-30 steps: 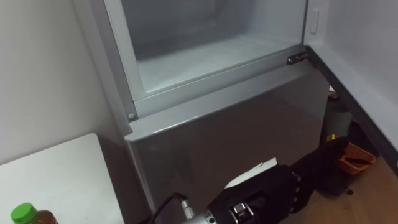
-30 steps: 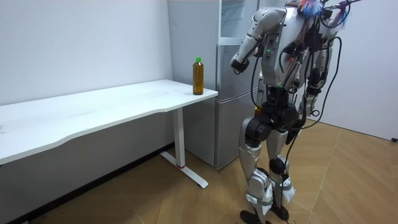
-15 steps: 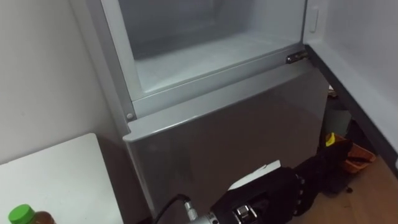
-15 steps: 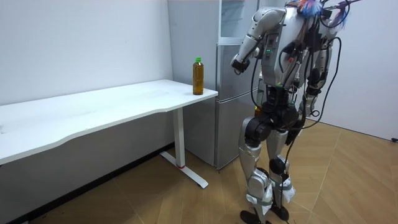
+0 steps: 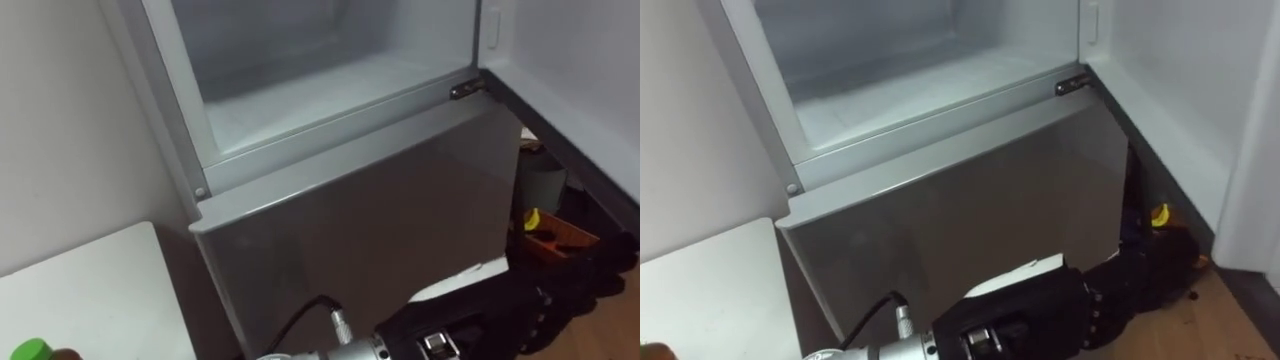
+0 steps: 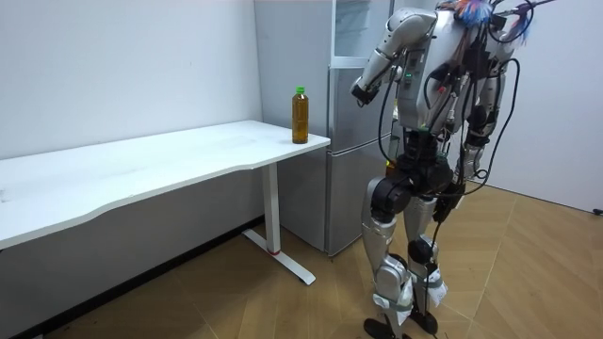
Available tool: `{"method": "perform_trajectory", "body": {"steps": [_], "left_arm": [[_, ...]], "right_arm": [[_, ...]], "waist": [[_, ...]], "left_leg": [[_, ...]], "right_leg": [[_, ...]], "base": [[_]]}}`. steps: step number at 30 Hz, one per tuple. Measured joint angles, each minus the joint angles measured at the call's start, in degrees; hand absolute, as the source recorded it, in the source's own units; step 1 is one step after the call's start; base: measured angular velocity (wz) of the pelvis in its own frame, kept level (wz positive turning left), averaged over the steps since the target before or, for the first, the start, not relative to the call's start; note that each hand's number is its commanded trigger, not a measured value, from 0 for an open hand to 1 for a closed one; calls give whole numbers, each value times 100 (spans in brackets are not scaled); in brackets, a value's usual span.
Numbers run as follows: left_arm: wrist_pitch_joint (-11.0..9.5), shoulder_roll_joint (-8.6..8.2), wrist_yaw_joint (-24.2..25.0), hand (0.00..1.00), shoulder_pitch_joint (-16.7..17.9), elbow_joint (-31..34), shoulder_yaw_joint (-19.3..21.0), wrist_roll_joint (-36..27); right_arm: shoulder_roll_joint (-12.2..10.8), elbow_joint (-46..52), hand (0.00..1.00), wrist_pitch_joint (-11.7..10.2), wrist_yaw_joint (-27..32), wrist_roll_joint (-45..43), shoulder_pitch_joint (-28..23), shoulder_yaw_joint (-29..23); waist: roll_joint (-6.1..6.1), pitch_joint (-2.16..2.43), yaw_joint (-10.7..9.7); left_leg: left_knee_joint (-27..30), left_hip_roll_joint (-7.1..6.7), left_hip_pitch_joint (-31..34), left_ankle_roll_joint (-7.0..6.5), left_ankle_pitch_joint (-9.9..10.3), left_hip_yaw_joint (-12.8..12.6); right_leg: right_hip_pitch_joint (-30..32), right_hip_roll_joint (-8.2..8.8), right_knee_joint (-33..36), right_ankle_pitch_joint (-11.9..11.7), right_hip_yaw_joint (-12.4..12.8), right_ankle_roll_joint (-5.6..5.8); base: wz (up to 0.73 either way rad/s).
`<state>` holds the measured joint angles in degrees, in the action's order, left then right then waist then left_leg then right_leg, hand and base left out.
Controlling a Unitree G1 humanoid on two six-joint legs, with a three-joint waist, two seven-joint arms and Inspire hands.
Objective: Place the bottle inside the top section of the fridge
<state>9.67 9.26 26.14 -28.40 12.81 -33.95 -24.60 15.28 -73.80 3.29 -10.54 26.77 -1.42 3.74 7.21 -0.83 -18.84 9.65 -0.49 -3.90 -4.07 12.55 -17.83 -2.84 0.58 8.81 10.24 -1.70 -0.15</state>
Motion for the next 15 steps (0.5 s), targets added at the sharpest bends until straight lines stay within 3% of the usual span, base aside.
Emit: {"method": "perform_trajectory", "body": {"steps": [9, 15], "left_arm": [[128, 286, -39, 0, -248, 8, 553, 198], [134, 377, -76, 0, -701, 29, 689, 751]], "right_arm": [[3, -14, 0, 9, -19, -29, -41, -69], [19, -16, 0, -6, -21, -51, -9, -53]], "waist": [[-17, -4, 119], [-49, 11, 299]], "left_leg": [[0, 2, -70, 5, -5, -71], [4, -6, 16, 5, -5, -68]], "right_leg": [[0, -5, 6, 1, 129, -2], [99, -4, 11, -1, 150, -1]], "base": [[-11], [-2]]}}
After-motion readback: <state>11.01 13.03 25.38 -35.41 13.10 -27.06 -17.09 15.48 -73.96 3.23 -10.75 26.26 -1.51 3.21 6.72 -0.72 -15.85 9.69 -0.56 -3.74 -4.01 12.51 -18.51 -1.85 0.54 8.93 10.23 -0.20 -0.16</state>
